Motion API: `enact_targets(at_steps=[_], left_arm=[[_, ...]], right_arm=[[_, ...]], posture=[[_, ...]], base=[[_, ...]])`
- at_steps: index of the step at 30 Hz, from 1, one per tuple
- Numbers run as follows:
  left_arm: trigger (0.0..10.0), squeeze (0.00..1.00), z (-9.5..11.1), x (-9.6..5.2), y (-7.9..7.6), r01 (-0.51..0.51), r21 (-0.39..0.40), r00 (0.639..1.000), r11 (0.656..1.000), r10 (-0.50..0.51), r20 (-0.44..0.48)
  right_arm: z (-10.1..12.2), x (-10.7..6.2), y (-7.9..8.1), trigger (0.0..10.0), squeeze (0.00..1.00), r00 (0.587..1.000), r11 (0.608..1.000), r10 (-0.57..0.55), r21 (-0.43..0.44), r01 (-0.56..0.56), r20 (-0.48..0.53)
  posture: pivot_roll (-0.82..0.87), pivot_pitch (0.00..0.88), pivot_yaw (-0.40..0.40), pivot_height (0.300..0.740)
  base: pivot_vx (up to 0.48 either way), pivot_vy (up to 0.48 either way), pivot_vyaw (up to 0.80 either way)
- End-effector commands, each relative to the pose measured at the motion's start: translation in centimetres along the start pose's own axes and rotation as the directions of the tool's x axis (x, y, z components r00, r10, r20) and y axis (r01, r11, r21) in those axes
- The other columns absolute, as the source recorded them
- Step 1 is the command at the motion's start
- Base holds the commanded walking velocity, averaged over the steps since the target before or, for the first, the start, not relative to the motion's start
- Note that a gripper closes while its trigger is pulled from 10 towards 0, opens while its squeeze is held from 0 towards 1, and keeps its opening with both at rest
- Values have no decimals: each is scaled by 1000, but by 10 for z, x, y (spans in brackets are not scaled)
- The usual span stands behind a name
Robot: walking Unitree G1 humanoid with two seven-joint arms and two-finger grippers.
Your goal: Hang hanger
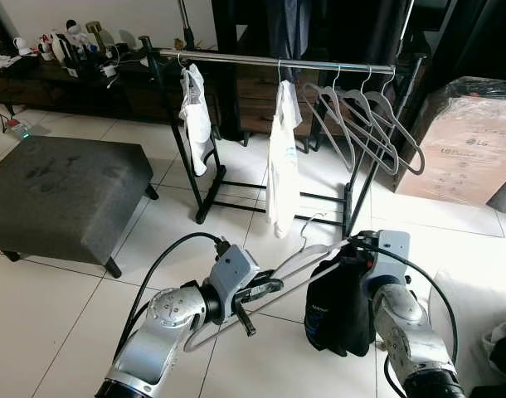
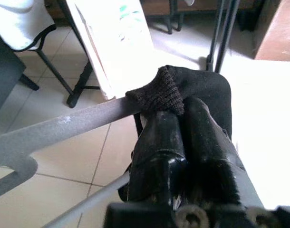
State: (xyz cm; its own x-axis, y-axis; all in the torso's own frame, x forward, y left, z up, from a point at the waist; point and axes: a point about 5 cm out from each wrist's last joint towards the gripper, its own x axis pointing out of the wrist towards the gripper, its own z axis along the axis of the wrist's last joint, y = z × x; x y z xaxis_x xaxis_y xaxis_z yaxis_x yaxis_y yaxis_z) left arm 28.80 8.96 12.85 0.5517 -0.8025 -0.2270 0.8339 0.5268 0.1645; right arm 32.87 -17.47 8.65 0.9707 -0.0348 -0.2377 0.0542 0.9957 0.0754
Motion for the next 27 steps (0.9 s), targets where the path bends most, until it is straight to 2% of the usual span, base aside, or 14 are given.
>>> enact_targets(at_steps=[1,7,11,12,14,15,17,20,22,24,26,27], left_arm=[[10000,0,3,0,0,0,-29,1000,1000,-1,-11],[10000,0,-4,3,4,-67,-115,996,991,59,-74],[10000,0,-6,4,6,-95,-130,990,987,80,-112],[10000,0,-8,4,10,-124,-129,984,984,105,-141],[10000,0,-11,3,13,-158,-127,975,979,135,-175],[10000,0,-15,3,16,-197,-123,962,973,168,-213],[10000,0,-16,3,18,-214,-120,956,969,182,-230],[10000,0,-21,3,23,-284,-131,929,950,239,-283],[10000,0,-23,4,30,-364,-124,895,923,311,-319],[10000,0,-23,4,32,-386,-121,887,915,332,-322],[10000,0,-19,6,37,-450,-119,864,885,398,-308],[10000,0,-17,7,40,-478,-127,854,869,426,-298]], right_arm=[[21,0,9,0,0,996,999,47,7,-48,71],[36,-11,27,0,0,978,980,195,15,-197,77],[41,-19,35,0,0,956,958,282,24,-284,76],[44,-25,41,0,0,935,935,349,34,-352,65],[48,-31,47,0,0,915,914,399,60,-402,58],[51,-36,51,0,0,903,896,427,108,-430,47],[52,-38,52,0,0,898,889,439,130,-440,41],[57,-44,59,0,0,873,848,484,218,-483,53],[55,-41,57,0,0,886,847,462,274,-456,46],[52,-38,54,0,0,898,857,438,285,-429,33],[43,-33,48,0,0,917,862,399,346,-371,-11],[40,-34,48,0,0,914,856,405,363,-368,-31]], posture=[[-56,183,26,740],[-59,181,25,740],[-59,180,26,740],[-61,179,27,740],[-61,177,27,740],[-63,176,27,740],[-63,176,27,740],[-64,173,29,740],[-59,170,31,740],[-59,170,31,740],[-55,170,30,740],[-55,170,30,740]], base=[[0,0,0],[0,0,0],[0,0,0],[0,0,0],[0,0,0],[0,0,0],[0,0,0],[0,0,0],[0,0,0],[0,0,0],[0,0,0],[0,0,0]])
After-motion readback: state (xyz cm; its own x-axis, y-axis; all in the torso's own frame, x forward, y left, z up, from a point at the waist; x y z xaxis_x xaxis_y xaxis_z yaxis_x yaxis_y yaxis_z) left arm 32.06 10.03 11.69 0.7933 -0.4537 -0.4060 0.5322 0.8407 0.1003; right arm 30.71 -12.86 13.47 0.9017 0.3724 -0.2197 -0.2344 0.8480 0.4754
